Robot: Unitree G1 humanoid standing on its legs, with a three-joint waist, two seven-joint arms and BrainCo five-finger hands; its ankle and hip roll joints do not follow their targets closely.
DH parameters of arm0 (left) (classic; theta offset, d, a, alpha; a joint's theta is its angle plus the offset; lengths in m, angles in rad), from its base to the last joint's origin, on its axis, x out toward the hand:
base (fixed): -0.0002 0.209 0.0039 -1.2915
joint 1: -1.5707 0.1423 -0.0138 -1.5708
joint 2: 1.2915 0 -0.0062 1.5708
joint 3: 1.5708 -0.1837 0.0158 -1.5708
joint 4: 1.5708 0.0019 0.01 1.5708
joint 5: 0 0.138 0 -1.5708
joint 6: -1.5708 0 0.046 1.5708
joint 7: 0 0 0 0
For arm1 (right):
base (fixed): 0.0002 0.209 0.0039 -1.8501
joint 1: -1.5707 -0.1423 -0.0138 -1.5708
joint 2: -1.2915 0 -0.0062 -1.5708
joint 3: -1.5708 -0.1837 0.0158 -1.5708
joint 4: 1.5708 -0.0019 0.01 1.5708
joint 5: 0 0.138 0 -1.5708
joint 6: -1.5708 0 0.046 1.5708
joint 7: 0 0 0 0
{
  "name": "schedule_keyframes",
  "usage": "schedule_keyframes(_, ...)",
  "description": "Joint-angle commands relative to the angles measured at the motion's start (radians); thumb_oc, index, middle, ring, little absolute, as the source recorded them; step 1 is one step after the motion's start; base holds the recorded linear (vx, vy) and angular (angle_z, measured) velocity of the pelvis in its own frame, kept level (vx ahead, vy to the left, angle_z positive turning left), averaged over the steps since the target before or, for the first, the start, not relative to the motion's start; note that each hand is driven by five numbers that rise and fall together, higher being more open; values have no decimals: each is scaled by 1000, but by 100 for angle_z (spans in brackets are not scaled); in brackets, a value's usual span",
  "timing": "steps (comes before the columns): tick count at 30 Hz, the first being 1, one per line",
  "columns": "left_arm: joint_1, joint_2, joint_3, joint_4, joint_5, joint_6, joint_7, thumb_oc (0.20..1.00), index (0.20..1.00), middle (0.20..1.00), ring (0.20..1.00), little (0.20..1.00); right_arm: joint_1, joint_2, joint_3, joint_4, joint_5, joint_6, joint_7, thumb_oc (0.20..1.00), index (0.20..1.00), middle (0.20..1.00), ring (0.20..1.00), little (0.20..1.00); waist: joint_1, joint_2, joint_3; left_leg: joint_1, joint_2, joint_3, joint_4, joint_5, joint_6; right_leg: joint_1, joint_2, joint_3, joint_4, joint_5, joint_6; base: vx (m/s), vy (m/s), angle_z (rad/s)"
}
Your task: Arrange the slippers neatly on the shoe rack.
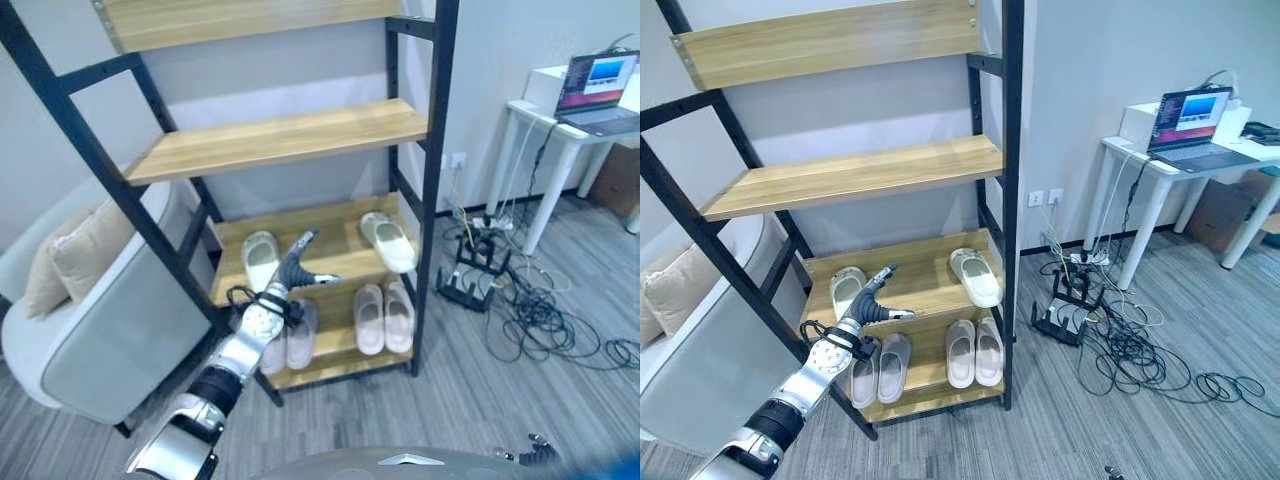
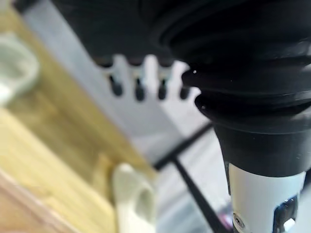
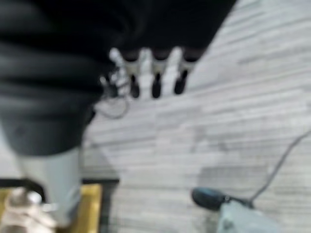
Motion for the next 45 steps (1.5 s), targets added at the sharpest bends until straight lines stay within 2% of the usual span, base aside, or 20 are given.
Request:
schedule_keyframes(1,-20,70,38,-125,49,-39,32,1000,1000,1000,1000,1000,-25,47,-6,14,-14,-11,0,1000,1000,1000,1000,1000,15,-86,66,-44,-108,-6,95,-116,100,-63,-144,14,158,-85,68,-1,286,-15)
schedule_keyframes(2,13,73,49,-177,52,-40,12,1000,1000,1000,1000,1000,-16,56,-24,23,-3,-10,-2,1000,1000,1000,1000,1000,17,-90,84,-54,-128,-4,134,-137,119,-118,-167,31,278,-63,85,-84,353,-9)
schedule_keyframes(3,61,77,61,-220,57,-43,8,1000,1000,1000,1000,1000,-27,52,-38,20,3,-8,-8,1000,1000,1000,1000,1000,9,-88,139,-64,-147,-5,183,-156,142,-204,-176,72,436,56,93,-94,260,-4)
schedule_keyframes(7,123,92,77,-290,55,-46,-19,1000,1000,1000,1000,1000,-29,49,-50,13,11,-20,-26,1000,1000,1000,1000,1000,22,-68,164,-70,-139,6,210,-177,161,-288,-137,53,564,8,62,53,147,-20)
schedule_keyframes(9,155,70,73,-302,-29,-59,-45,1000,1000,1000,1000,1000,-15,43,-43,6,11,-26,-43,1000,1000,1000,1000,1000,6,-77,156,-34,-152,-9,175,-187,166,-304,-55,31,463,-79,40,239,28,-3)
schedule_keyframes(10,156,70,73,-302,-30,-59,-45,1000,1000,1000,1000,1000,-15,42,-43,6,11,-26,-43,1000,1000,1000,1000,1000,4,-75,157,-31,-150,-11,173,-187,165,-299,-53,28,460,-79,40,202,-26,33)
schedule_keyframes(12,183,58,82,-269,-79,-70,-39,1000,1000,1000,1000,1000,-28,27,-21,-5,-21,-23,-65,1000,1000,1000,1000,1000,-5,-82,156,18,-136,-18,155,-208,153,-315,-36,-23,320,-57,34,261,-121,67)
schedule_keyframes(16,209,58,69,-263,-77,-83,-37,1000,1000,1000,1000,1000,-14,30,-9,1,-34,-28,-74,1000,1000,1000,1000,1000,-11,-98,142,49,-116,-35,158,-222,129,-267,-9,-11,220,-53,22,192,-150,27)
schedule_keyframes(18,218,49,58,-257,-95,-81,-46,1000,1000,1000,1000,1000,1,36,5,16,-40,-30,-76,1000,1000,1000,1000,1000,-20,-97,125,64,-87,-44,163,-191,101,-236,18,-10,211,-60,8,233,-214,34)
schedule_keyframes(19,226,47,43,-249,-99,-82,-53,1000,1000,1000,1000,1000,6,40,19,20,-45,-35,-79,1000,1000,1000,1000,1000,-26,-94,118,54,-61,-58,200,-134,72,-202,40,-18,195,-73,-10,218,-243,60)
schedule_keyframes(21,210,54,29,-254,-111,-77,-51,1000,1000,1000,1000,1000,-10,35,32,1,-43,-45,-93,1000,1000,1000,1000,1000,-22,-106,141,-49,-70,-80,367,-12,47,-178,47,-15,185,-71,-25,68,-176,42)
schedule_keyframes(24,206,63,13,-265,-96,-74,-50,1000,1000,1000,1000,1000,-13,27,54,-28,-57,-43,-105,1000,1000,1000,1000,1000,-20,-127,154,-132,-67,-59,471,10,67,-164,46,-13,185,-84,-48,33,-123,3)
schedule_keyframes(27,200,59,6,-282,-80,-70,-43,1000,1000,1000,1000,1000,-21,8,83,-31,-94,-39,-102,1000,1000,1000,1000,1000,-2,-136,143,-161,-90,-8,361,-91,94,-129,40,-11,146,-96,-46,157,-76,-1)
schedule_keyframes(28,200,59,6,-282,-80,-70,-43,1000,1000,1000,1000,1000,-21,8,83,-31,-94,-39,-102,1000,1000,1000,1000,1000,-1,-136,144,-159,-90,-7,360,-91,94,-127,40,-10,146,-96,-46,181,-5,4)
schedule_keyframes(29,189,60,-6,-289,-64,-68,-40,1000,1000,1000,1000,1000,-39,-4,85,-21,-101,-38,-105,1000,1000,1000,1000,1000,12,-128,142,-205,-131,11,255,-85,92,-103,42,-7,125,-108,-39,159,28,4)
schedule_keyframes(31,164,61,-15,-284,-50,-67,-30,1000,1000,1000,1000,1000,-59,-7,94,-12,-109,-36,-112,1000,1000,1000,1000,1000,39,-108,156,-273,-175,3,148,7,87,-66,69,1,121,-126,-43,177,58,27)
schedule_keyframes(35,131,63,-22,-270,-14,-76,-3,1000,1000,1000,1000,1000,-51,-1,106,-35,-145,-41,-116,1000,1000,1000,1000,1000,52,-93,145,-243,-185,3,93,46,103,-16,90,29,131,-156,-45,204,104,11)
schedule_keyframes(39,130,80,-20,-289,0,-75,1,1000,1000,1000,1000,1000,-41,13,95,-34,-139,-39,-109,1000,1000,1000,1000,1000,53,-108,116,-211,-187,27,102,22,117,3,63,46,129,-159,-30,274,128,-69)
schedule_keyframes(40,132,106,-7,-321,17,-75,1,1000,1000,1000,1000,1000,-37,32,87,-24,-126,-39,-100,1000,1000,1000,1000,1000,58,-117,105,-193,-189,55,133,-15,136,-4,41,57,188,-160,-10,198,106,-70)
schedule_keyframes(45,106,140,9,-353,28,-69,14,1000,1000,1000,1000,1000,-50,53,97,-20,-122,-33,-92,1000,1000,1000,1000,1000,54,-108,121,-169,-185,65,181,-67,159,-93,12,54,378,-125,35,125,42,-46)
